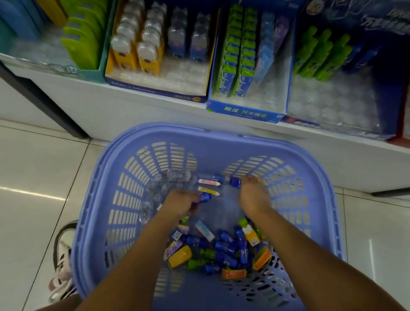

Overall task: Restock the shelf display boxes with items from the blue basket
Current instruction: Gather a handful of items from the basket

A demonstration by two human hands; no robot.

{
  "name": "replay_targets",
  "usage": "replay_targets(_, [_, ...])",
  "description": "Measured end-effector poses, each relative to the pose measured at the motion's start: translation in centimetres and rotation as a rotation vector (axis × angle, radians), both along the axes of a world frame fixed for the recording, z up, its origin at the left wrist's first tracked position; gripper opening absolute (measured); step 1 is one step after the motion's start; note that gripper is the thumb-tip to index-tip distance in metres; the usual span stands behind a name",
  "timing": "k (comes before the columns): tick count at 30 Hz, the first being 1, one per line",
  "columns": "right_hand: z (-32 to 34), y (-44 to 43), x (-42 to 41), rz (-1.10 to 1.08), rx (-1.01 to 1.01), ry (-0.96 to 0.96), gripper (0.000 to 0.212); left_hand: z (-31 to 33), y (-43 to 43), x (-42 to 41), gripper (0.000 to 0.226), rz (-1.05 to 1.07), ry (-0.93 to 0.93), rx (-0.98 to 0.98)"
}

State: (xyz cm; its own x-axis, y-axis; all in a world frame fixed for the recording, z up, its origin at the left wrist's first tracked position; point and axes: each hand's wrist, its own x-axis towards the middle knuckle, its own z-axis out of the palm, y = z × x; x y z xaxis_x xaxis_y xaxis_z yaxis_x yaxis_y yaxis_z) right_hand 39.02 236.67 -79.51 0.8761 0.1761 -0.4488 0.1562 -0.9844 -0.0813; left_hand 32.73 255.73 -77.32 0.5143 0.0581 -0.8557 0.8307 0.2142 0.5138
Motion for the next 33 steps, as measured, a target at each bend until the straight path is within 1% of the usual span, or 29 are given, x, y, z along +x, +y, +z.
replay_targets(2, [-0.5,-0.2,0.0,0.086,-0.140,-0.018,0.039,1.2,0.1,0.3,0.011,0.095,0.012,-0.100])
replay_targets(3, [-0.8,-0.3,-0.1,0.126,-0.177,-0.040,0.038,1.8,0.2,0.6,0.014,0.129,0.012,-0.106])
replay_targets(6, [-1.1,-0.2,-0.1,0.219,-0.255,-0.096,0.034,2.8,0.4,1.1,0.025,0.216,0.018,-0.036])
replay_targets(9, [-1.5,0.1,0.1,0.279,-0.313,-0.074,0.029,3.3,0.5,1.0,0.019,0.302,-0.013,-0.068])
replay_targets(11, [-1.7,0.2,0.2,0.309,-0.322,-0.028,0.028,3.2,0.6,0.8,0.022,0.247,-0.034,-0.034])
replay_targets(13, [-1.6,0.4,0.4,0.323,-0.303,0.003,0.028,3.1,0.6,0.9,0.026,0.088,-0.038,0.042])
replay_targets(15, [-0.9,0.8,0.4,0.291,-0.187,0.019,0.031,3.2,0.7,0.9,0.025,-0.085,-0.037,0.104])
replay_targets(16, [-0.2,1.0,0.3,0.245,-0.066,0.047,0.035,3.4,0.7,0.9,0.025,-0.155,-0.047,0.119])
replay_targets(18, [2.0,1.3,0.0,0.123,0.236,0.198,0.038,4.0,0.7,0.9,0.024,-0.269,-0.096,0.137])
replay_targets(19, [3.4,1.3,-0.1,0.081,0.375,0.273,0.035,4.3,0.5,0.9,0.024,-0.316,-0.125,0.147])
replay_targets(21, [6.8,0.9,-0.3,0.038,0.564,0.330,0.027,5.3,0.1,1.1,0.031,-0.379,-0.198,0.142])
replay_targets(23, [10.2,0.2,-0.3,0.014,0.640,0.318,0.029,6.5,-0.4,1.4,0.038,-0.410,-0.278,0.086])
replay_targets(26, [14.4,-0.8,0.0,0.024,0.629,0.183,0.036,8.9,-1.2,2.0,0.038,-0.465,-0.383,0.046])
replay_targets(28, [17.2,-1.3,0.3,0.016,0.661,0.124,0.038,10.8,-1.8,2.4,0.035,-0.504,-0.448,0.041])
replay_targets(29, [18.6,-1.5,0.4,-0.013,0.732,0.120,0.040,11.8,-2.2,2.6,0.031,-0.491,-0.487,0.031])
replay_targets(31, [21.1,-2.1,0.6,-0.145,0.982,0.145,0.041,13.7,-3.0,3.1,0.026,-0.410,-0.584,0.015])
replay_targets(33, [23.1,-3.0,0.7,-0.307,1.181,0.119,0.029,15.6,-4.1,3.7,0.023,-0.388,-0.721,0.059])
